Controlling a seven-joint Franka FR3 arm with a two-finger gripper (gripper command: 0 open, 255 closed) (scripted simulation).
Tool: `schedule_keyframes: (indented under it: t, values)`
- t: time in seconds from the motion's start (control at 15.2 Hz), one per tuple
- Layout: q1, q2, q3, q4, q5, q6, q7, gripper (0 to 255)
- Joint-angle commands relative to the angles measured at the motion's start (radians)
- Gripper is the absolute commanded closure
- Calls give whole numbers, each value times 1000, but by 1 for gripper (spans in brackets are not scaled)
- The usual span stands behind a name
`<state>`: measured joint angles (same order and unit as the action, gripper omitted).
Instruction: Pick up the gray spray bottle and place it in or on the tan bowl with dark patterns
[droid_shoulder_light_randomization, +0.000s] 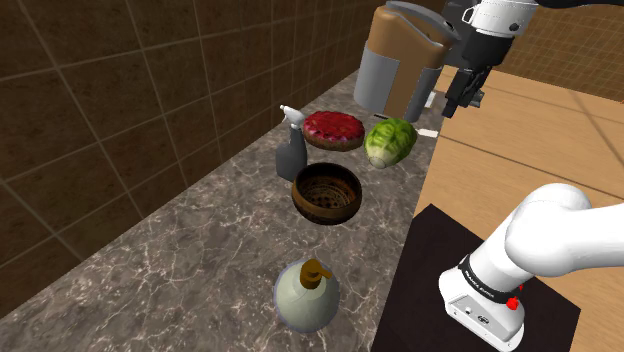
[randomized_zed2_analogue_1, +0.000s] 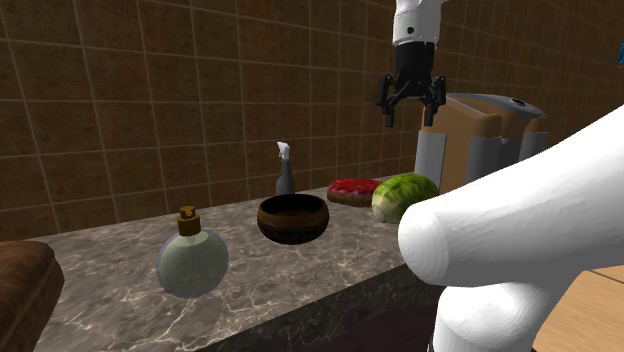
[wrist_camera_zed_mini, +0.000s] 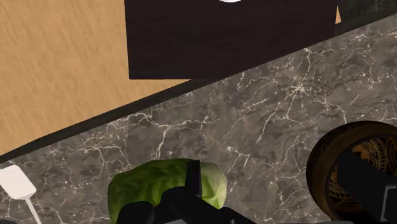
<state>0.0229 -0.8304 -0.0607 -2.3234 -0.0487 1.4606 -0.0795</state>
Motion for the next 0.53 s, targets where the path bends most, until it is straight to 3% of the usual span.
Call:
schedule_keyframes:
  t: [0.0,0.46]
  values:
    - [0,0,0,0,0,0,0,0]
    - [46,180,80,54,76,146,83,0]
